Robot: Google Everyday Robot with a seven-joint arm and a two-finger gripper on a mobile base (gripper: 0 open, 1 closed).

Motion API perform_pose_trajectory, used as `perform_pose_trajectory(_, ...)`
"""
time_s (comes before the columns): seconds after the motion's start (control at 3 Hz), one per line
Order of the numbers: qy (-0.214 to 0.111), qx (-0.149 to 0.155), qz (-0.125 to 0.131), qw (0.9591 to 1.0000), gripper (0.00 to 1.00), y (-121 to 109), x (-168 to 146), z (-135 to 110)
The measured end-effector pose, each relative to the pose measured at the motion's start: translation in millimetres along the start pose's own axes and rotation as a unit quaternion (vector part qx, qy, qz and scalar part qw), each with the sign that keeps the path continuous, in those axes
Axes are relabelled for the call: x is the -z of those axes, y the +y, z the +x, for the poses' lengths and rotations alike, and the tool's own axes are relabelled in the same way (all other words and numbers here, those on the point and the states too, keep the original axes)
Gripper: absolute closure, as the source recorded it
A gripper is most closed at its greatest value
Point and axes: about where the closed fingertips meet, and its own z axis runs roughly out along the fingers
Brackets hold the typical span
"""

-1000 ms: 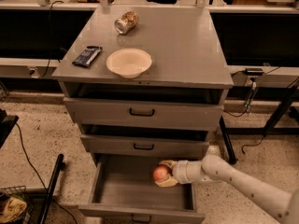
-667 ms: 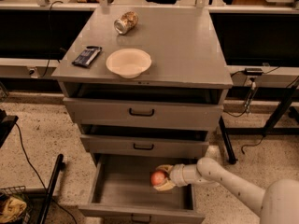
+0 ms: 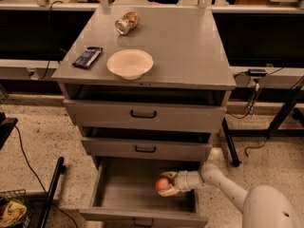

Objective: Place apple into bottom drawer

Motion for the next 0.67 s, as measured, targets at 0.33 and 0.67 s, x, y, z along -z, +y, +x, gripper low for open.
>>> perform_pose_trajectory(0.33,-0.001,-0.008,0.010,0.9999,0.26,-4,-2,11)
perform_pose_trajectory(0.67,-0.005,-0.025,0.014,0.9996,0.00,-5,-7,25)
